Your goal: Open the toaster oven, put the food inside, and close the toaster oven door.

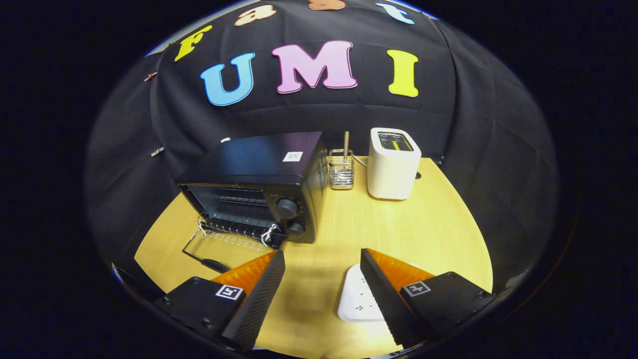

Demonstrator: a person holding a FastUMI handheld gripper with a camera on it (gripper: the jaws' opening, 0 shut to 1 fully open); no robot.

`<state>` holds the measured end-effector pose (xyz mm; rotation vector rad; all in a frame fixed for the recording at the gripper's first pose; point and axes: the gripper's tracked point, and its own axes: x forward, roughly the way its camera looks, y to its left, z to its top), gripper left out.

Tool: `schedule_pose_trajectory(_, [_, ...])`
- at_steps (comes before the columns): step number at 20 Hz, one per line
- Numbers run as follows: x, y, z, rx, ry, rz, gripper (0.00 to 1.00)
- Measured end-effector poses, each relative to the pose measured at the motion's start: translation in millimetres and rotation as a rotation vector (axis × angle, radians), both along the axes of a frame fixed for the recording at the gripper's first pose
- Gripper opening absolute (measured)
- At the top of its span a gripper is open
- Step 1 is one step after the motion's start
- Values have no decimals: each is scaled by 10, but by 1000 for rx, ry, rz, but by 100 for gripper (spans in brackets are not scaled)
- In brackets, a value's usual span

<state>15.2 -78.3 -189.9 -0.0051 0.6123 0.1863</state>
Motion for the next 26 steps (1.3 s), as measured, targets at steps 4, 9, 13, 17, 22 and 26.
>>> schedule_pose_trajectory(4, [34,-458,-14,-46,10,-6,100])
schedule_pose_trajectory(9, [13,-1005,-303,-22,117,-73,100])
schedule_pose_trajectory(13, [-19,-1354,-608,-16,200,-102,100])
schedule_pose_trajectory(17, [-104,-1615,-974,-45,300,-65,100])
schedule_pose_trajectory(22, [-261,-1696,-1366,21,450,-38,100])
schedule_pose_trajectory(26, [-379,-1716,-1512,-10,510,1,100])
